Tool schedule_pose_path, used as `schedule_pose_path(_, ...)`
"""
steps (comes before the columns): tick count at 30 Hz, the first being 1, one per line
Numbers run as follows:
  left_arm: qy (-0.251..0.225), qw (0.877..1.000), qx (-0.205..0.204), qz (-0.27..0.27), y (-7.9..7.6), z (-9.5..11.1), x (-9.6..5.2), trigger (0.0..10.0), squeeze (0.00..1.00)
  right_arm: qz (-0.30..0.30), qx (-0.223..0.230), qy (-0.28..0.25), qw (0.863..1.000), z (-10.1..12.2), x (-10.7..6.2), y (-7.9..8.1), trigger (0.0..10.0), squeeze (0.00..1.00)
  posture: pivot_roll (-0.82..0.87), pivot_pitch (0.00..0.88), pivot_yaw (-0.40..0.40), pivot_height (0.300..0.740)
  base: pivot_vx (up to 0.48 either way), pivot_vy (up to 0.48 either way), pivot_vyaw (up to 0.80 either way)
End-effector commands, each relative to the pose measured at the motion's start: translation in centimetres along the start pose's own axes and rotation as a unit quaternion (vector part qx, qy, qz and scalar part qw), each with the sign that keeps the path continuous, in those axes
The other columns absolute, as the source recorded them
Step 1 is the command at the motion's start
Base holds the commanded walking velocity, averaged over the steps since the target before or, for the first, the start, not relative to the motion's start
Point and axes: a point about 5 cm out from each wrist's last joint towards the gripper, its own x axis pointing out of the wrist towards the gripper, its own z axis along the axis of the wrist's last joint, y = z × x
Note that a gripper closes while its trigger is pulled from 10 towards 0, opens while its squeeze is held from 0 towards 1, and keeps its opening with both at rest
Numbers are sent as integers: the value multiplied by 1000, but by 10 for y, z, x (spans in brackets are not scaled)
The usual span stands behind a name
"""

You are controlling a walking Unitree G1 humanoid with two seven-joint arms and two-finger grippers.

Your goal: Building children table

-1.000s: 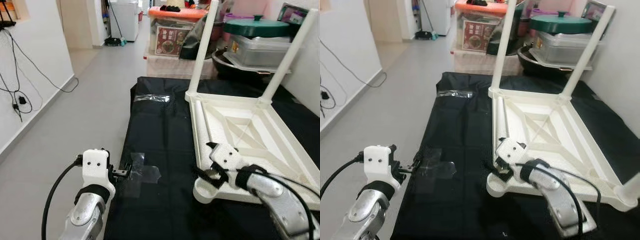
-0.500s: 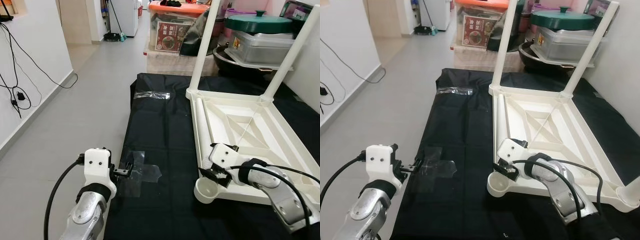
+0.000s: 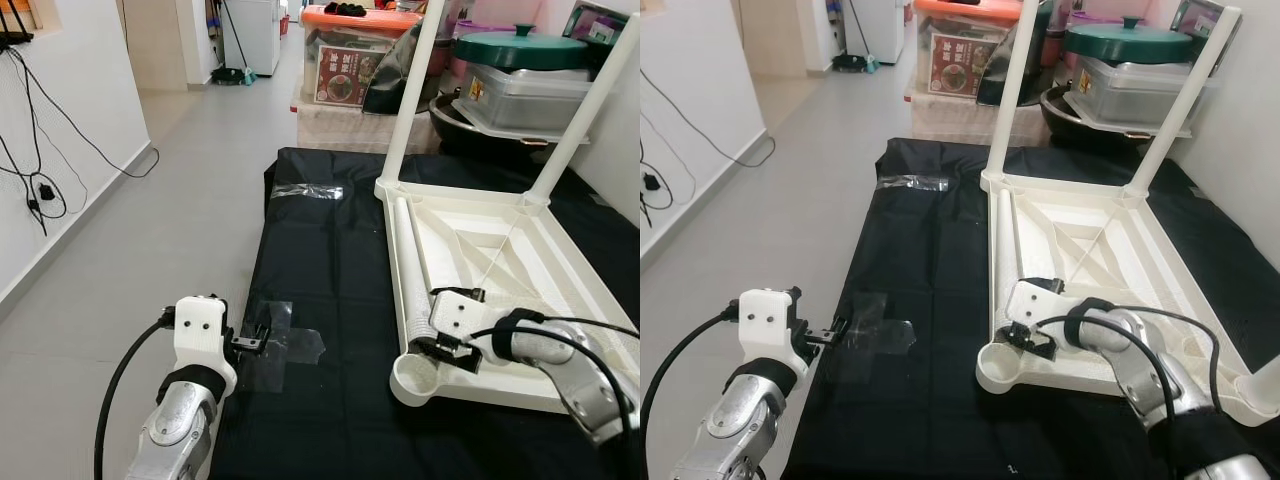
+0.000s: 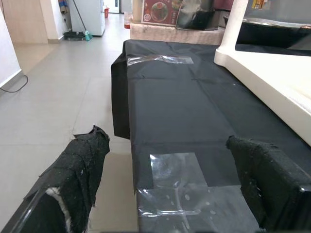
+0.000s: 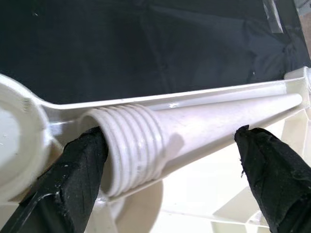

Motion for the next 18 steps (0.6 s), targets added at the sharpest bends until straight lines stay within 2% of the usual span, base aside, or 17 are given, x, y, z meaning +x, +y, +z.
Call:
schedule_pose_path(1,1,1000,3,-5,-3,-2,1,10000,0,-18,-6,13,1000,-2,3,-4,10000,0,-31,0,-99,740,0,0,0)
schedule_pose_path(5,0,1000,3,-5,-3,-1,0,10000,0,-49,-20,28,998,-3,6,-9,10000,0,-31,0,-99,740,0,0,0)
schedule_pose_path(6,0,1000,3,-5,-2,-2,0,10000,0,-82,-5,30,996,-3,7,-15,10000,0,-32,0,-100,740,0,0,0)
schedule_pose_path(9,0,1000,3,-5,-2,-2,0,10000,0,-82,-5,30,996,-3,7,-15,10000,0,-32,0,-100,740,0,0,0)
schedule_pose_path(10,0,1000,4,-3,-1,-2,-1,10000,0,-154,35,21,987,1,7,-26,7647,0,-31,0,-104,740,0,0,0)
schedule_pose_path(11,0,1000,4,-3,-1,-2,-1,10000,0,-154,35,21,987,1,7,-26,7647,0,-31,0,-104,740,0,0,0)
schedule_pose_path(12,0,1000,5,2,-1,-2,-1,10000,0,-284,121,-6,951,6,2,-34,0,0,-27,0,-104,740,0,0,0)
schedule_pose_path(13,1,1000,5,3,-1,-2,-2,10000,0,-314,150,-10,937,6,1,-32,0,0,-28,0,-103,740,0,0,0)
schedule_pose_path(14,1,1000,5,3,-1,-2,-2,10000,0,-314,150,-10,937,6,1,-32,0,0,-28,0,-103,740,0,0,0)
schedule_pose_path(16,2,1000,6,5,0,-3,-2,10000,0,-335,184,-12,924,5,2,-18,0,0,-30,0,-97,740,0,0,0)
schedule_pose_path(18,2,1000,6,5,0,-3,-2,10000,0,-335,184,-12,924,5,2,-18,0,0,-30,0,-97,740,0,0,0)
